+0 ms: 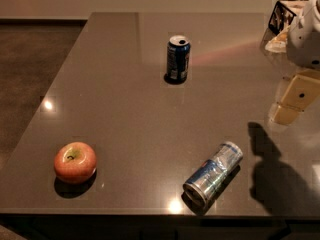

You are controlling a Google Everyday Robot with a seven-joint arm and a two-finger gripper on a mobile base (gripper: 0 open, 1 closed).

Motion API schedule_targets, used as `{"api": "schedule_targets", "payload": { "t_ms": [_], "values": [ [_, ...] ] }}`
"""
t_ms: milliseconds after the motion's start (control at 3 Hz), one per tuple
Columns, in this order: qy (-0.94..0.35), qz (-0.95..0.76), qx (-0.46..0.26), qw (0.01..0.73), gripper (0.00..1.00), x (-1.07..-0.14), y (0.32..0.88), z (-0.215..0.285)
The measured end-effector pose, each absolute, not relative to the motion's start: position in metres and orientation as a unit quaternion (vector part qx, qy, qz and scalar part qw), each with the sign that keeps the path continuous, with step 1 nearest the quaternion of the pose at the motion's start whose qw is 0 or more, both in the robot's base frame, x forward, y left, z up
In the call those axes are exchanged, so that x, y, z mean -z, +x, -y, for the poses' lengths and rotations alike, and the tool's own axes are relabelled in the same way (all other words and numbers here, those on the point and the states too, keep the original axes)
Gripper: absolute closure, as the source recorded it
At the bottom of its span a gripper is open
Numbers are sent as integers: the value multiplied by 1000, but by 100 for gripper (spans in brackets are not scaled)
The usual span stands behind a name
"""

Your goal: Move pepsi can near apple

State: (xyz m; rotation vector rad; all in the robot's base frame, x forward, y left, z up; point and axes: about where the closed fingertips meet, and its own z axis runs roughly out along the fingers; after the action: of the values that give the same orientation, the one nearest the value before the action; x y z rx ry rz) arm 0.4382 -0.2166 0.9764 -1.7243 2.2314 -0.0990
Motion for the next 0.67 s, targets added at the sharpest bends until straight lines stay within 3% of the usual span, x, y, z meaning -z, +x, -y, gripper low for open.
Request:
{"api": "schedule_targets", "payload": {
  "t_ms": [667],
  "values": [
    [-599,-782,28,173,0,-975,453,208]
  ]
}}
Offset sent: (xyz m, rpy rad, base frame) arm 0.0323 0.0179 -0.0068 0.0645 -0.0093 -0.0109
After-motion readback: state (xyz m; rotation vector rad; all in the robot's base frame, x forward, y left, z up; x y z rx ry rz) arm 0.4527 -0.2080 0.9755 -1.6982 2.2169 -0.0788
